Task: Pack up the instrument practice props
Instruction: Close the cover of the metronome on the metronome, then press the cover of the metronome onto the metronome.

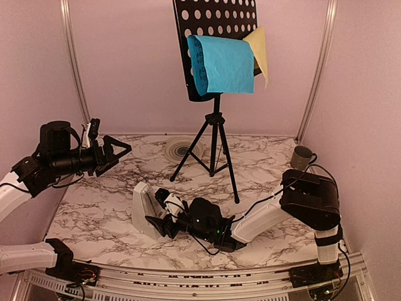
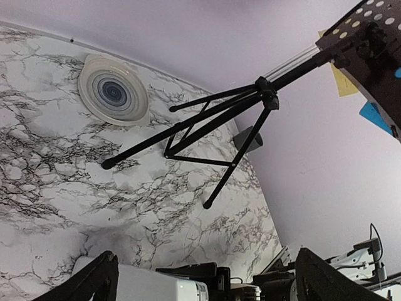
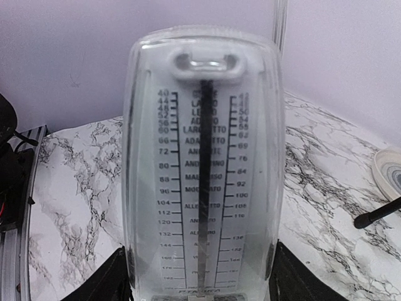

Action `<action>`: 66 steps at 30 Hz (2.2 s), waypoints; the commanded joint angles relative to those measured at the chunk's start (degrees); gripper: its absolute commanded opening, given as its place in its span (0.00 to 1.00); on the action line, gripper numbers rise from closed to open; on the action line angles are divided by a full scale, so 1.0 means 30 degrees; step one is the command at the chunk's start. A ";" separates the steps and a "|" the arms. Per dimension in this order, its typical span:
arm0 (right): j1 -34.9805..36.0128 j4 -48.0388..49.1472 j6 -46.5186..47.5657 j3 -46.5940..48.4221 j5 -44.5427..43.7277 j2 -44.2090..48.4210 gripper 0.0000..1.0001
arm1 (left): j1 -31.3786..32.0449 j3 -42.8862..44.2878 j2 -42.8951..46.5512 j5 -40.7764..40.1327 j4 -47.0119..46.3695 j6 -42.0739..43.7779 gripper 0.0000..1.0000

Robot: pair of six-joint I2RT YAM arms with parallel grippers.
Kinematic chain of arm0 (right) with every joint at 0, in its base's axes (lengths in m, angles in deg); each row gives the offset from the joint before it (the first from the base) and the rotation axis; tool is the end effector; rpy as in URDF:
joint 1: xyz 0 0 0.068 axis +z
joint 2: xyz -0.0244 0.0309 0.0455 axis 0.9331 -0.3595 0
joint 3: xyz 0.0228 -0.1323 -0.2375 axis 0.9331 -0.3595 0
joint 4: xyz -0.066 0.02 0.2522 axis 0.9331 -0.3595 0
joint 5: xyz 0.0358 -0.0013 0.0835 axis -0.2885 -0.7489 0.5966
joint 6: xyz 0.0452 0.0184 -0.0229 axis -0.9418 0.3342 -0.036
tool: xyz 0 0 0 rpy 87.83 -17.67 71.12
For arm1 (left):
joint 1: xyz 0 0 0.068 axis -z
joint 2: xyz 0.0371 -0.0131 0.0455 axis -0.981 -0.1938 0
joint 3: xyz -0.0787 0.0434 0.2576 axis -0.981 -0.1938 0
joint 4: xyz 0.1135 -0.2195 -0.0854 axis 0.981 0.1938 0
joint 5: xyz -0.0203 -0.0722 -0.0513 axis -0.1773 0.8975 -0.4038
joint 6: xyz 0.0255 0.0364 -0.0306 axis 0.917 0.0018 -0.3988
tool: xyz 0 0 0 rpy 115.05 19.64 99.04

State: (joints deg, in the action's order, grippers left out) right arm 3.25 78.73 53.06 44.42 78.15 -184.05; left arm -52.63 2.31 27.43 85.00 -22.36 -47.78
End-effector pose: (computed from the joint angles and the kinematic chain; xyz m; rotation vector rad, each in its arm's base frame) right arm 0.1363 0.4049 0.1391 -0.9212 1.5101 0.8103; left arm 0.1761 -0.1008 0.3330 -0.0109 1.9669 -1.1585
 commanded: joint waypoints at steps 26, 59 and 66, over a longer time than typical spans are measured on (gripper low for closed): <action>0.0025 -0.2856 -0.0137 0.0860 0.0794 -0.0307 0.47 | 0.4643 0.6150 -0.3507 -0.2523 1.2261 0.9287 0.99; 0.0054 -0.2816 -0.0138 0.0905 0.1102 -0.0311 0.46 | 0.6005 0.8606 -0.7883 -0.4644 1.4178 0.8812 0.74; 0.0042 -0.2881 -0.0153 0.0963 0.1128 -0.0362 0.46 | 0.5975 0.8649 -0.8280 -0.4584 1.4168 0.8713 0.72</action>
State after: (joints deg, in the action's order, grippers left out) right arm 3.14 75.10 53.06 46.60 79.00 -184.05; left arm -34.36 26.74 3.24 71.36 18.71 -21.38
